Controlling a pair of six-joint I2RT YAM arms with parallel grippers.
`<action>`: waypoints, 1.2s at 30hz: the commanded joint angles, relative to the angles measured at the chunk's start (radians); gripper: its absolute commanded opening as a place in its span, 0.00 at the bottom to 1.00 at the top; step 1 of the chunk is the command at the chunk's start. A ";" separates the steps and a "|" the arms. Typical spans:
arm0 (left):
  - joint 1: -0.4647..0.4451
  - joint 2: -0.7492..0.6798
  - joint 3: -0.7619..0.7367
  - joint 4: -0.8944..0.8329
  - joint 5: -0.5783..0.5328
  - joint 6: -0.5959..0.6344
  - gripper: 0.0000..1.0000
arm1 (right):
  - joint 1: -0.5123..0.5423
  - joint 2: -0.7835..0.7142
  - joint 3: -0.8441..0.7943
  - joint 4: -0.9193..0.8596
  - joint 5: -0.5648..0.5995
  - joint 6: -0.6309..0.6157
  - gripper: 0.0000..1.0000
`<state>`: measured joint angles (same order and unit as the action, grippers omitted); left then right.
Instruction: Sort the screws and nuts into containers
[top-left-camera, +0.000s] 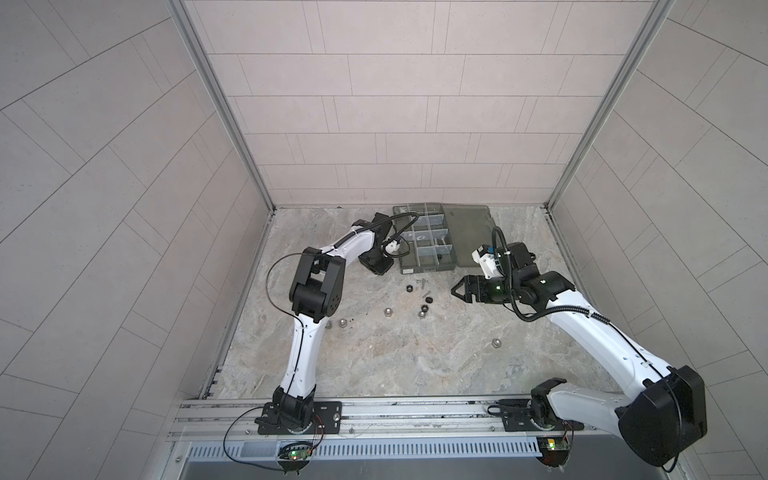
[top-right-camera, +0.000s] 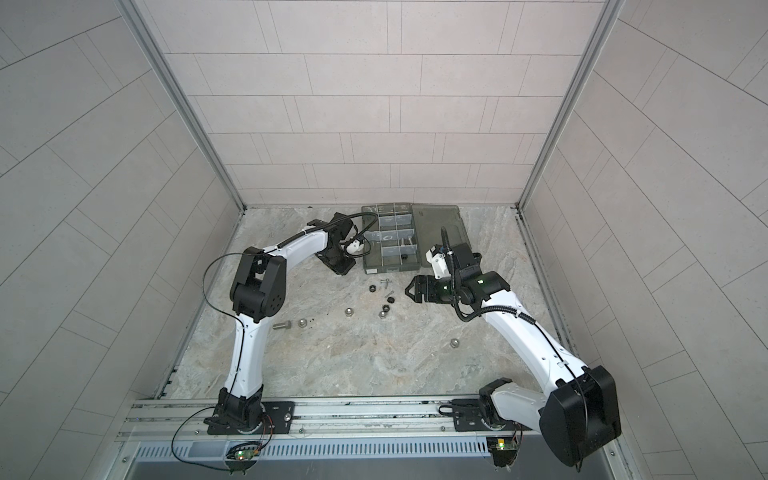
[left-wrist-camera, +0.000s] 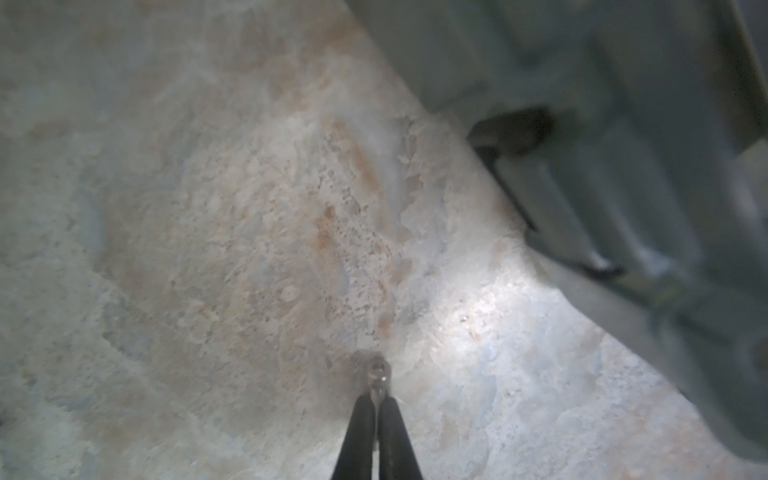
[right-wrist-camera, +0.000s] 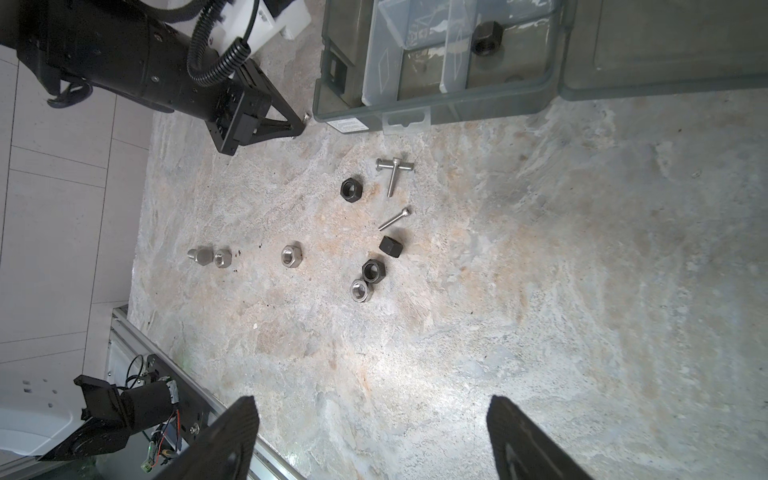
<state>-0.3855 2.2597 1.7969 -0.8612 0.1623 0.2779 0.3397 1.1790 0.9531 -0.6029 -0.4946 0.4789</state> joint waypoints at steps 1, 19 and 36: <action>-0.001 -0.025 -0.017 -0.083 0.010 -0.012 0.00 | 0.002 -0.016 -0.005 -0.018 0.010 0.002 0.88; -0.010 -0.115 0.147 -0.120 0.108 -0.123 0.00 | 0.002 -0.053 -0.017 -0.030 0.033 0.009 0.88; -0.090 0.033 0.354 -0.012 0.163 -0.275 0.01 | 0.002 -0.089 -0.011 -0.070 0.070 0.007 0.88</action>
<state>-0.4828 2.2528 2.1281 -0.8803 0.3256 0.0326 0.3397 1.1118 0.9421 -0.6434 -0.4492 0.4843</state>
